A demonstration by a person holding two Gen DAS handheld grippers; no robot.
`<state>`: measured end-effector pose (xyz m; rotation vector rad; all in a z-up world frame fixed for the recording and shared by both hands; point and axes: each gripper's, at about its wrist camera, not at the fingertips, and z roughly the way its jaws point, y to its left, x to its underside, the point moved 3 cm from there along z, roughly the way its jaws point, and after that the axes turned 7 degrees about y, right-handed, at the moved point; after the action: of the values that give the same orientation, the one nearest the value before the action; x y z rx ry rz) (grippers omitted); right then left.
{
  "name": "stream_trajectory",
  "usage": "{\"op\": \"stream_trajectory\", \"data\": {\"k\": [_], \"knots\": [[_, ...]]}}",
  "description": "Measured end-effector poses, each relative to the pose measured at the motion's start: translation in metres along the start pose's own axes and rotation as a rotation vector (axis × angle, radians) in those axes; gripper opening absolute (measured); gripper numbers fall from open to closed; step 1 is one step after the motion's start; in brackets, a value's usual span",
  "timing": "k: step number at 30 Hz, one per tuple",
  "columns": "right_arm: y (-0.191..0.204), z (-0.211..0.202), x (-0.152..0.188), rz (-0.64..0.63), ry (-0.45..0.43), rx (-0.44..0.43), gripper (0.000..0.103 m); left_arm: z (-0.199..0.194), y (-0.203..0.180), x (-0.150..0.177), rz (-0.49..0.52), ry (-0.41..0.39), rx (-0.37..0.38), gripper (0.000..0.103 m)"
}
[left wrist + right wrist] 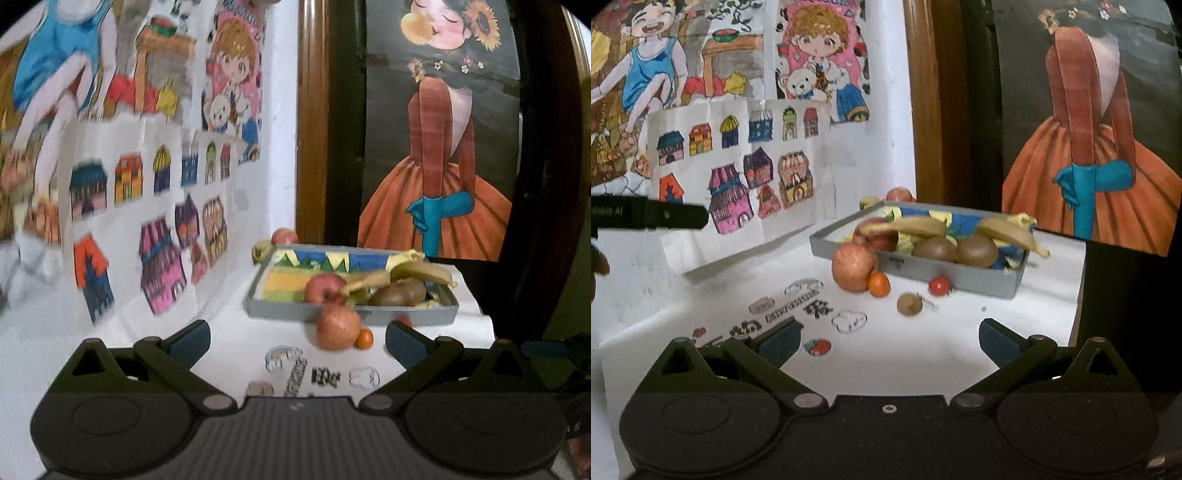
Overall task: Organize fruits
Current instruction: 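Withdraw both open tools back from the tray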
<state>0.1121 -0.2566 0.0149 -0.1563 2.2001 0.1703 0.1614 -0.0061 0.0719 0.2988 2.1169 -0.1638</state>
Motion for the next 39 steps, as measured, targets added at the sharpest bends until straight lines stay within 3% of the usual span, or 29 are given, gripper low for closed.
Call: {"op": "stream_trajectory", "data": {"k": [6, 10, 13, 16, 22, 28, 39], "knots": [[0.003, -0.010, -0.046, -0.116, -0.050, -0.037, 0.102, -0.020, 0.000, -0.056, 0.053, -0.046, -0.039, 0.103], [-0.008, -0.015, -0.078, -0.118, -0.121, -0.059, 0.102, -0.031, 0.003, -0.087, 0.029, -0.105, -0.042, 0.103], [-0.017, -0.002, -0.083, -0.123, -0.129, -0.102, 0.102, -0.021, 0.001, -0.095, 0.031, -0.115, -0.045, 0.103], [-0.023, 0.017, -0.074, -0.143, -0.118, -0.143, 0.102, 0.009, 0.001, -0.089, 0.016, -0.068, -0.012, 0.103], [-0.035, 0.060, -0.048, -0.140, -0.017, -0.148, 0.102, 0.083, 0.003, -0.059, -0.023, 0.040, 0.078, 0.103], [-0.048, 0.093, -0.038, -0.113, 0.051, -0.143, 0.097, 0.134, 0.000, -0.032, 0.006, 0.084, 0.143, 0.103], [-0.043, 0.149, -0.024, -0.172, 0.176, -0.125, 0.081, 0.194, -0.014, 0.004, 0.069, 0.159, 0.154, 0.103]]}}
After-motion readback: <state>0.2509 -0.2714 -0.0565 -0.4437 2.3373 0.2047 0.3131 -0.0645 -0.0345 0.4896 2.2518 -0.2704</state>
